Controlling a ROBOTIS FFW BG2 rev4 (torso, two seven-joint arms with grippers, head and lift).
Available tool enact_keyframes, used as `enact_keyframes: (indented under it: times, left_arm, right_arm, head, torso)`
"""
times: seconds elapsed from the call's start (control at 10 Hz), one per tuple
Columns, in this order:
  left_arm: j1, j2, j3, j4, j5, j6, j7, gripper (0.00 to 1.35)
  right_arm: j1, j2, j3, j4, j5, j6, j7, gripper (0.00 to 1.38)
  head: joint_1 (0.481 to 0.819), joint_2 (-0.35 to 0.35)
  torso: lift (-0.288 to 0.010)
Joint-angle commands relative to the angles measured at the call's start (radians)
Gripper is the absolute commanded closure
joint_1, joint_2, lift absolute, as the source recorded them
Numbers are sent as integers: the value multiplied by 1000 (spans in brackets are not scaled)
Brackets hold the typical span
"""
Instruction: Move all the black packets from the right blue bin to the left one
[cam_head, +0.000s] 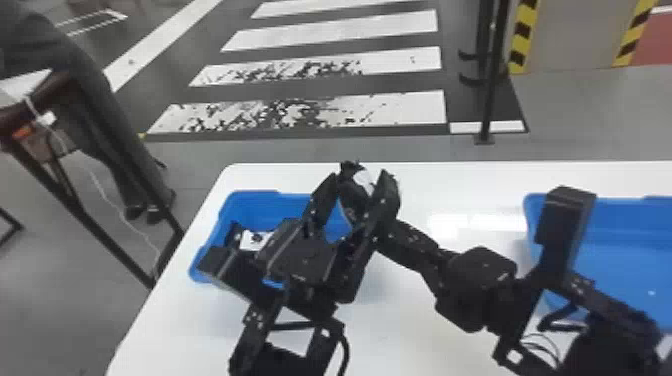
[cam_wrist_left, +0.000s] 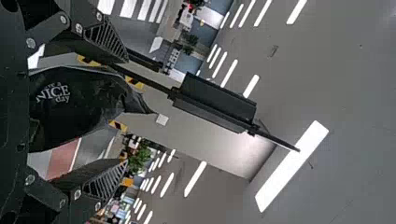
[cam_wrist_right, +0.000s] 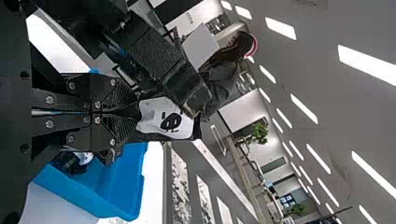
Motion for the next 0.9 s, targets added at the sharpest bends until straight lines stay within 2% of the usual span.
enact_keyframes:
  times: [0.0, 0.1, 0.4, 0.5, 0.6, 0.7, 0.8]
  left_arm:
    - [6, -2, 4, -3, 52, 103, 2, 1101]
    - [11, -3, 12, -7, 65, 133, 2, 1210]
    - [14, -2, 14, -7, 52, 88, 3, 1211]
    - [16, -2, 16, -7, 52, 71, 6, 1211]
    - [19, -2, 16, -7, 52, 44, 9, 1211]
    - [21, -5, 18, -7, 54, 34, 12, 1211]
    - [24, -5, 20, -5, 56, 22, 17, 1211]
  right_arm:
    - [0, -1, 1, -1, -4, -5, 0, 1133]
    - [0, -1, 1, -1, -4, -5, 0, 1133]
    - [-3, -2, 5, 2, -6, -5, 0, 1133]
    - [-12, -2, 13, 31, -40, -5, 8, 1118]
    - [-42, 8, 15, 105, -64, -13, 60, 832]
    - [-71, 16, 17, 156, -40, -20, 120, 225]
    - [-79, 21, 15, 166, -18, -23, 138, -2]
  head:
    - [695, 249]
    - [695, 244]
    - [695, 237]
    - [695, 244]
    - [695, 252]
    - [695, 259]
    - [695, 268]
  torso:
    - [-140]
    - [-140]
    - [-140]
    - [-140]
    - [-140]
    - [-140]
    - [-140]
